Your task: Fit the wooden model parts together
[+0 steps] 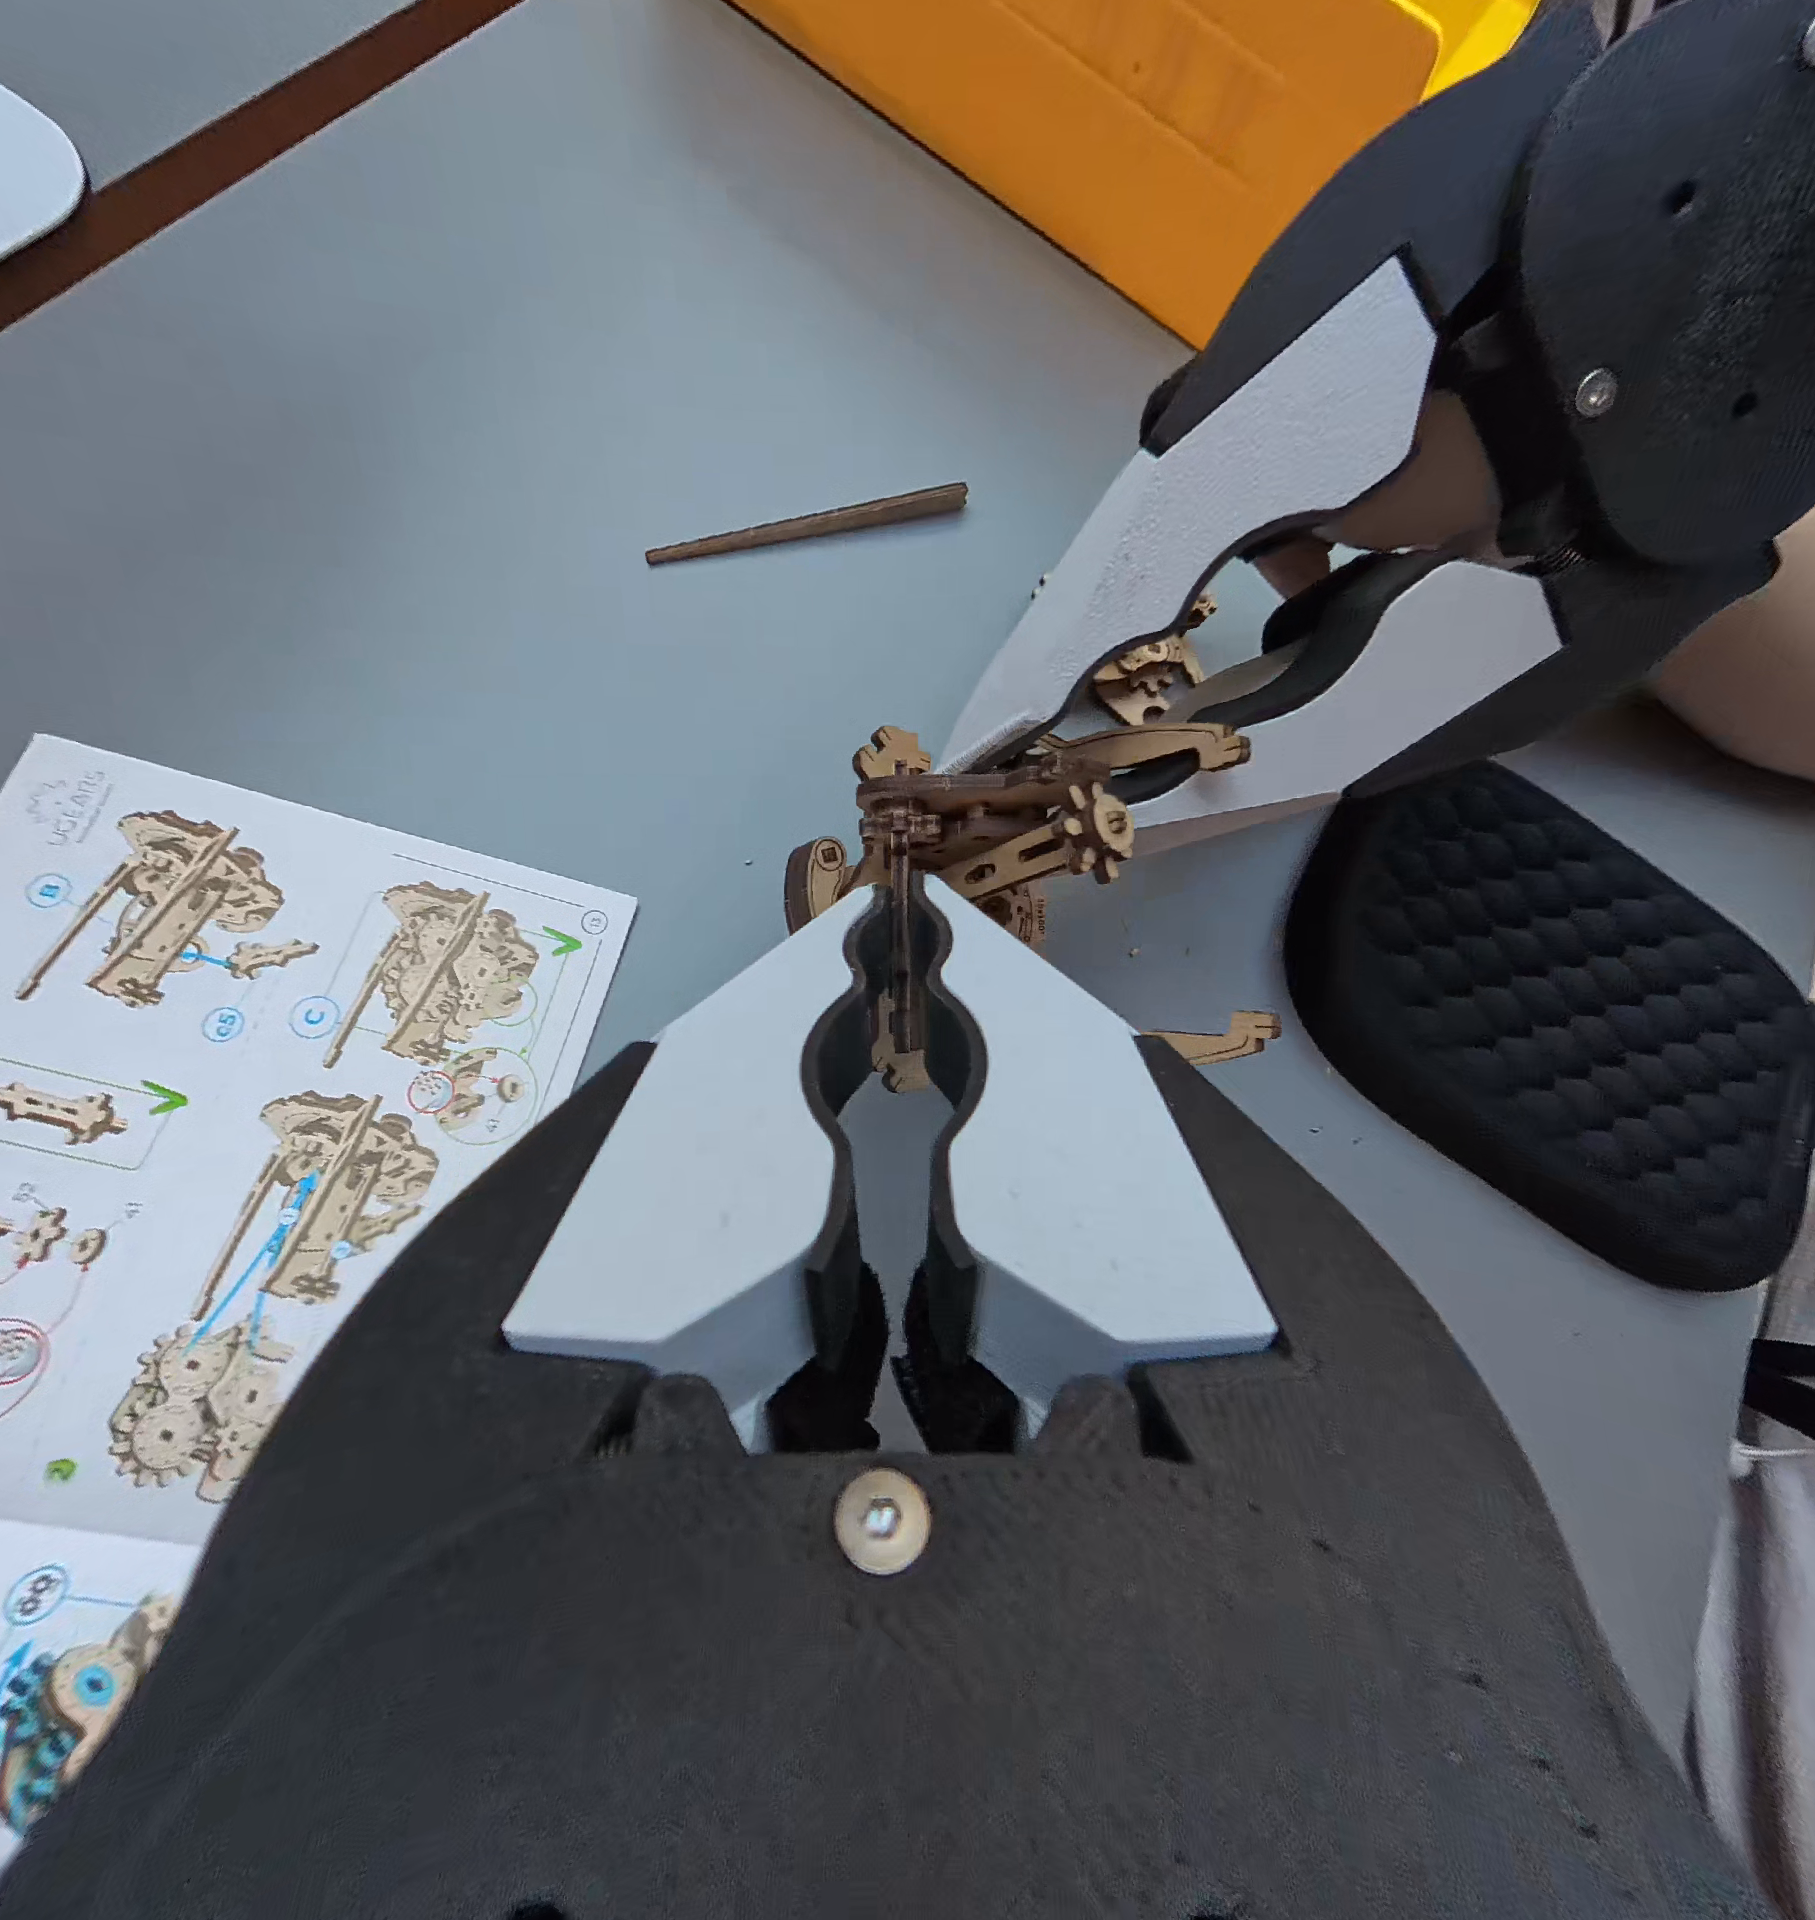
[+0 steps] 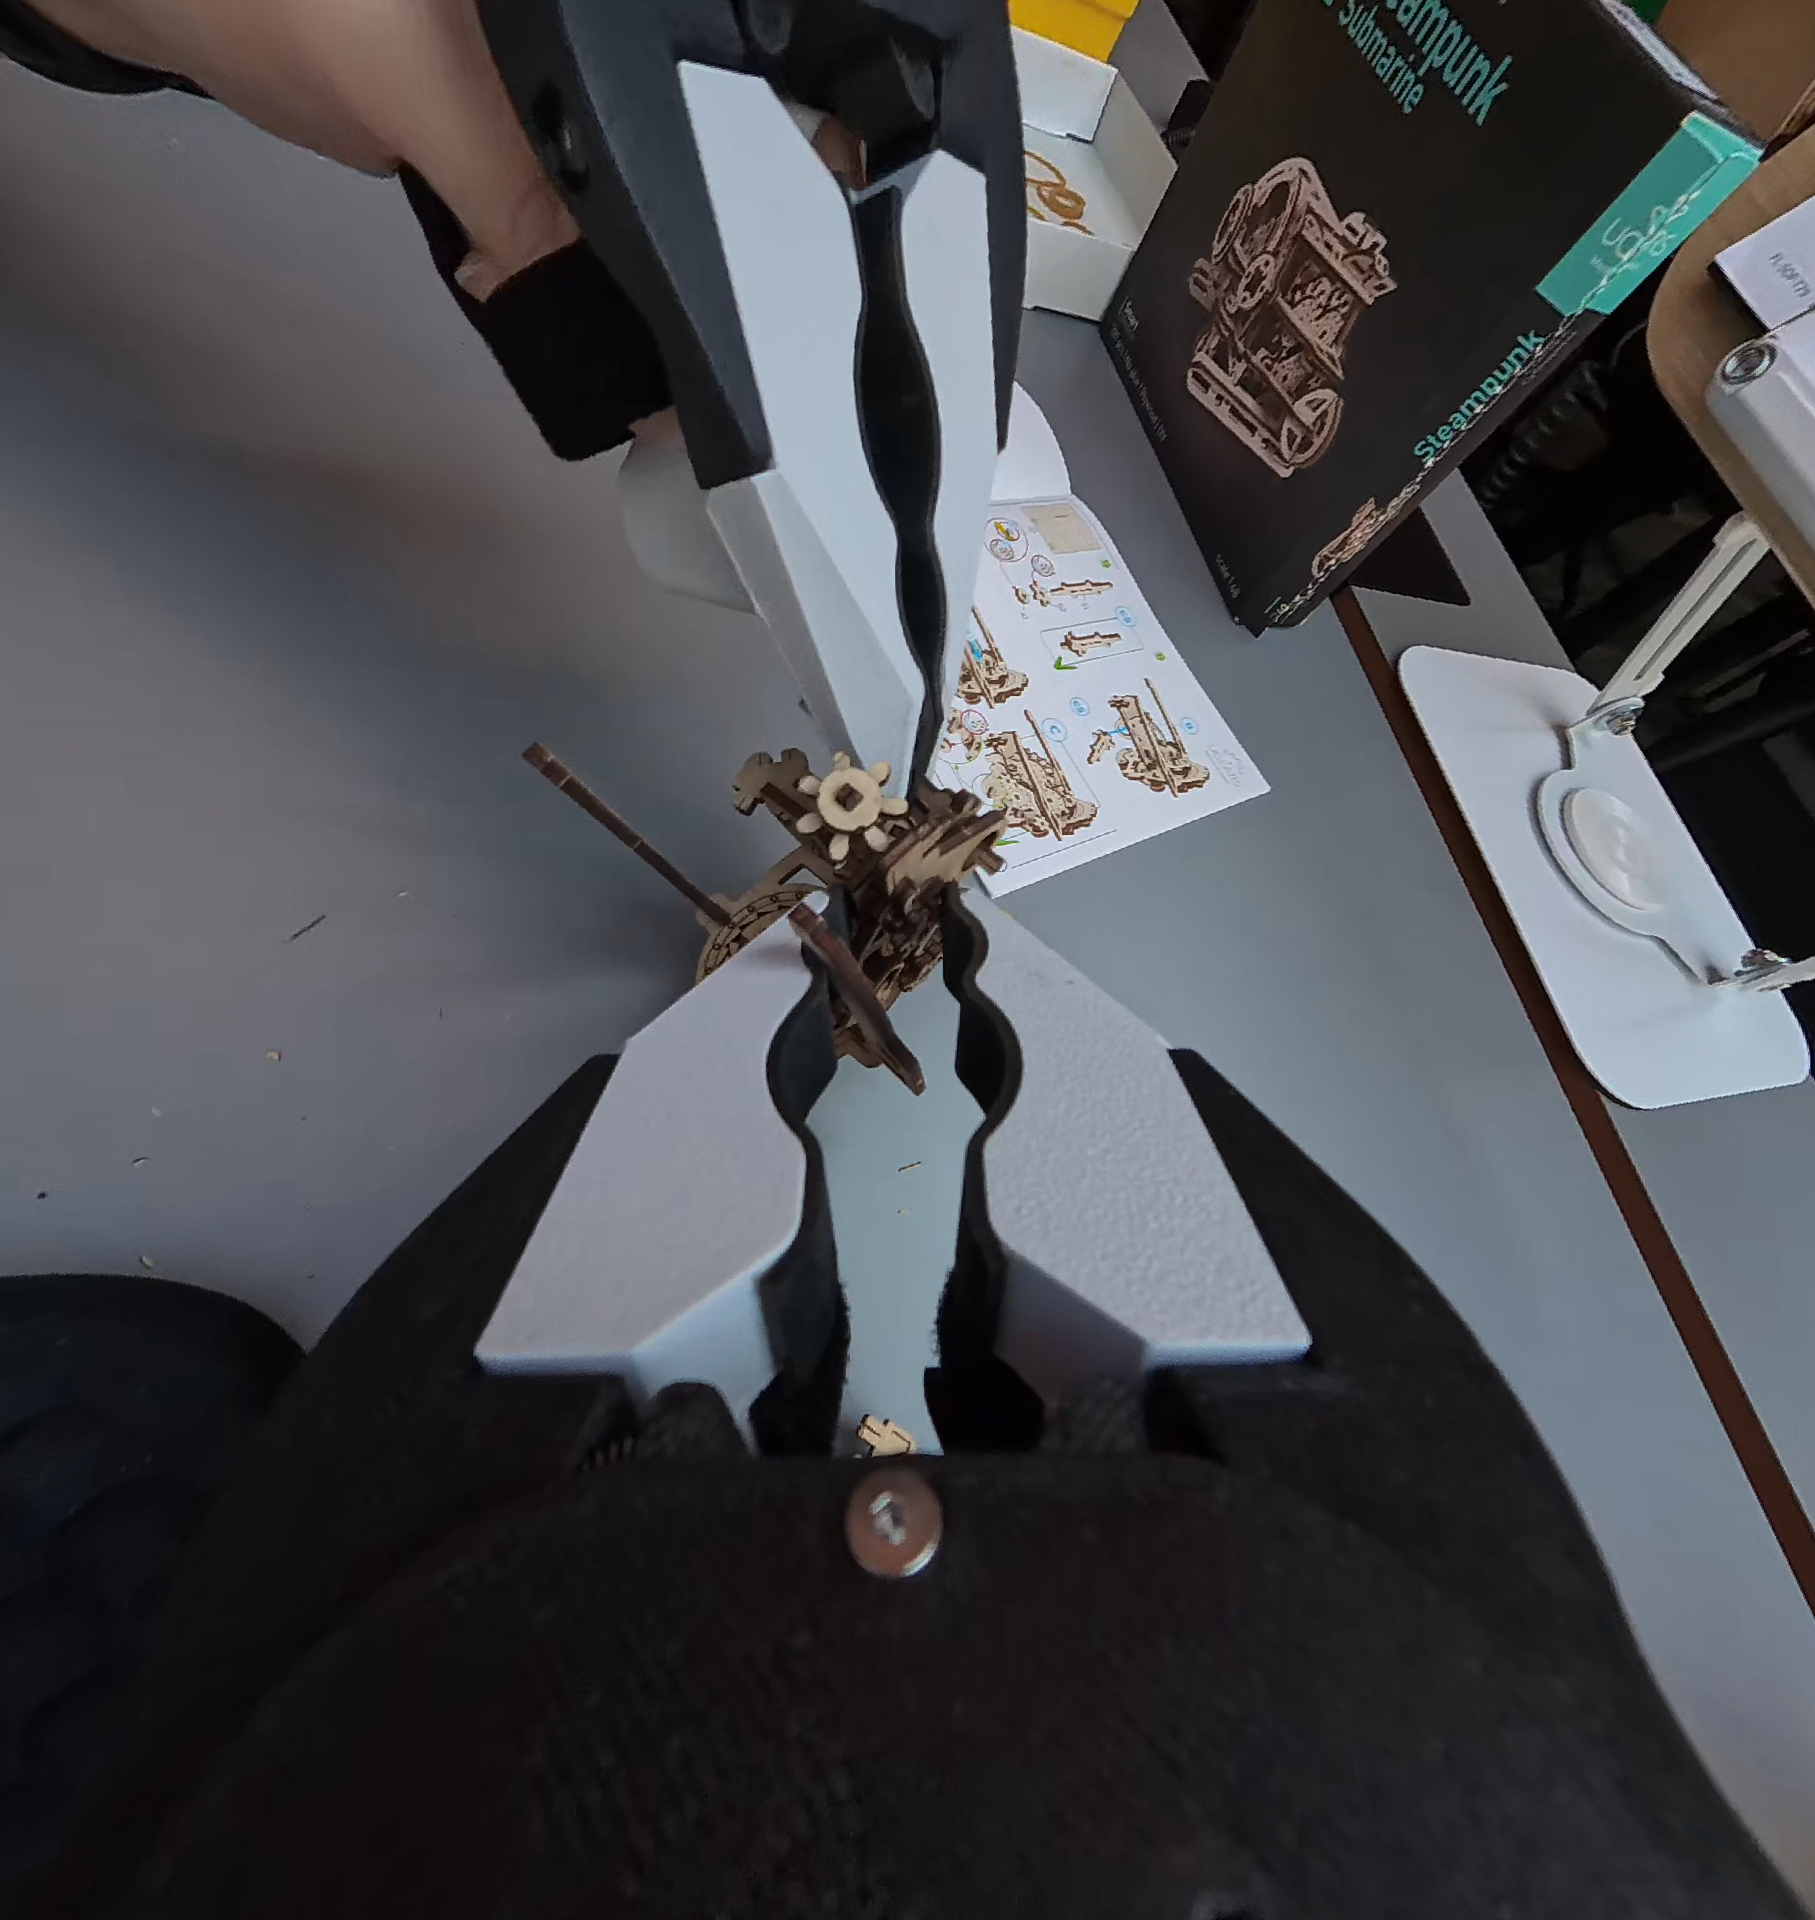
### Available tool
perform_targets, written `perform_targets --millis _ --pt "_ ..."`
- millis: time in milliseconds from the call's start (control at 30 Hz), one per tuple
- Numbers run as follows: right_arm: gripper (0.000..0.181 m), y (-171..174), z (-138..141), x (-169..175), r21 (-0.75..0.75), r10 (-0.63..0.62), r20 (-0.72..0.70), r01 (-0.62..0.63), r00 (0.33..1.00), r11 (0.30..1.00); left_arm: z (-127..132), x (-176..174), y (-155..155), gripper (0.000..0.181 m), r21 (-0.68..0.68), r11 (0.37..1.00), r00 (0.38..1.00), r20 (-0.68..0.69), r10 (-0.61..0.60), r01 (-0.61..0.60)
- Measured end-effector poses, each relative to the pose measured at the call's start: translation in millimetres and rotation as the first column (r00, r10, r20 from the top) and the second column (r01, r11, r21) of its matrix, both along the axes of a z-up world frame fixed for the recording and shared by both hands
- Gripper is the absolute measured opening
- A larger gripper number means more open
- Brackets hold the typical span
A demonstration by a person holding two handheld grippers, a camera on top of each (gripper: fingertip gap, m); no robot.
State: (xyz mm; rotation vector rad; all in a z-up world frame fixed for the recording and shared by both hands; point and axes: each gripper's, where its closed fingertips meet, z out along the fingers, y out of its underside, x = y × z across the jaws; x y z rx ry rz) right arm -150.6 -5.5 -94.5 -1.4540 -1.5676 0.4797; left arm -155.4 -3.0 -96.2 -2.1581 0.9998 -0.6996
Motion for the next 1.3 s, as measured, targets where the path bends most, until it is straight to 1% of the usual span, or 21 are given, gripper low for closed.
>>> perform_targets --millis 100,167,300,367,433,500,600,667,800,900,933,967,1033,1133,1200,1300 --pt "0.015 -1 3 -1 -0.005 -0.002 -0.017 0.002 1.000 1.000 3 0 -1 0.000 -0.096 0.995 0.997 0.079 0.013 -0.005" --pt "0.016 -1 3 -1 -0.002 0.005 -0.012 -0.005 1.000 1.000 2 1 -2 0.000 -0.103 0.995 0.997 0.077 0.005 0.003" --pt "0.016 -4 2 1 0.053 0.036 0.010 -0.036 0.999 0.998 2 1 -5 0.001 -0.080 0.996 0.999 0.035 -0.033 0.036" --pt "0.016 -7 2 -1 0.020 0.041 0.006 -0.041 0.999 0.999 4 1 -6 0.000 -0.048 0.997 0.999 -0.002 -0.054 0.054" --pt "0.016 -8 4 -2 -0.020 0.037 -0.007 -0.037 0.999 0.999 4 -1 -5 0.000 0.007 0.997 0.994 -0.078 -0.074 0.075" --pt "0.016 -8 4 -3 -0.019 0.033 -0.006 -0.033 0.999 0.999 4 -1 -4 0.000 0.046 0.996 0.987 -0.141 -0.070 0.077" --pt "0.016 -5 6 -2 -0.015 0.015 -0.016 -0.015 1.000 1.000 6 0 -1 0.000 0.046 0.997 0.987 -0.150 -0.051 0.058" --pt "0.016 -5 5 -1 -0.060 0.014 -0.027 -0.016 1.000 0.998 5 0 -1 0.000 -0.016 0.999 0.991 -0.126 -0.038 0.037" --pt "0.016 -3 4 0 -0.234 -0.004 -0.101 -0.020 0.995 0.972 5 3 2 0.001 -0.086 0.996 0.994 -0.109 -0.030 0.021" --pt "0.016 -9 5 0 -0.408 0.011 -0.173 -0.082 0.985 0.910 7 7 2 0.005 -0.118 0.993 0.993 -0.109 -0.042 0.029" --pt "0.016 -8 6 1 -0.456 0.001 -0.196 -0.092 0.981 0.885 7 7 4 0.011 -0.123 0.992 0.992 -0.120 -0.036 0.021" --pt "0.016 -9 6 2 -0.509 -0.003 -0.214 -0.109 0.977 0.854 8 6 6 0.016 -0.127 0.992 0.991 -0.127 -0.031 0.015" --pt "0.016 -13 4 3 -0.617 0.003 -0.238 -0.154 0.971 0.772 14 7 7 0.021 -0.138 0.990 0.993 -0.113 -0.029 0.014" --pt "0.016 -18 7 4 -0.720 0.003 -0.287 -0.218 0.958 0.658 35 7 6 0.028 -0.141 0.990 0.999 -0.039 -0.032 0.026" --pt "0.016 -21 11 5 -0.761 0.000 -0.323 -0.260 0.946 0.595 51 0 7 0.034 -0.107 0.993 0.999 0.002 -0.040 0.040" --pt "0.016 -32 22 7 -0.803 0.033 -0.391 -0.359 0.920 0.475 67 -12 2 0.032 -0.056 0.990 0.982 0.148 -0.117 0.126"
